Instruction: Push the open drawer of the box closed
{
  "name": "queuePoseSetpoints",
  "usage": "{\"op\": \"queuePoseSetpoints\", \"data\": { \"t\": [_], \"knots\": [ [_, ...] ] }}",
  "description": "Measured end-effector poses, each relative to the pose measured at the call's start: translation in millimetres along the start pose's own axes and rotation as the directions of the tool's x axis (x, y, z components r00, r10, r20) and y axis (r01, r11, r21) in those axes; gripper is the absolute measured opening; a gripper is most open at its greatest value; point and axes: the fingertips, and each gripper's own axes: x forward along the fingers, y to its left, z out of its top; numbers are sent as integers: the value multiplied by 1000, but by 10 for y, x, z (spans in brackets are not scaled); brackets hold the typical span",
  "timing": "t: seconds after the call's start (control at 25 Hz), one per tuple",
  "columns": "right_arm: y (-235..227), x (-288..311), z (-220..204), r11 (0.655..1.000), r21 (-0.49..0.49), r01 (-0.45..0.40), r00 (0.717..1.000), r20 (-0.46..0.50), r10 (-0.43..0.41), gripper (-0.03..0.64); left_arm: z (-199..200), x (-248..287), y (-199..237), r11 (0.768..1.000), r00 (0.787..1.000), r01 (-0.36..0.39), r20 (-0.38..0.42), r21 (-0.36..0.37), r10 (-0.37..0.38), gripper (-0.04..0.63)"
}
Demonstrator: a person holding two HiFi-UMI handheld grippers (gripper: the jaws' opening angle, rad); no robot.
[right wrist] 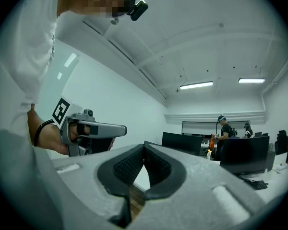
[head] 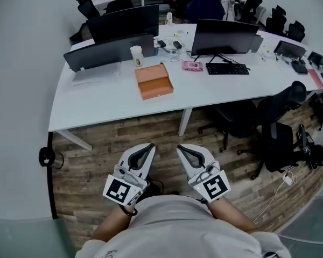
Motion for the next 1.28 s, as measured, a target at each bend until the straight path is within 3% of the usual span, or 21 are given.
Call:
{"op": "queuePoseSetpoints", "data": {
  "t": [0.24, 0.8, 1.0, 1.28],
  "knots": [
    [-71, 519, -27, 1000, 1, 2, 1000, -3, -2, 2, -17, 57, 536, 1000, 1000, 6, 2, -1, -6, -2],
    [64, 2246, 38, 1000, 8, -16, 1000, -25, 16, 2, 118, -113, 2253, 1000, 1000, 20, -1, -15, -20, -2],
    [149, 2578, 24, 1000, 7, -24, 999, -33, 25, 2, 74, -213, 2590, 999, 1000, 13, -8, -33, -14, -2],
    [78, 2760, -57, 1000, 21, -13, 999, -45, 14, 2, -19, -182, 2729, 999, 999, 27, -19, -47, -27, -2]
  ]
}}
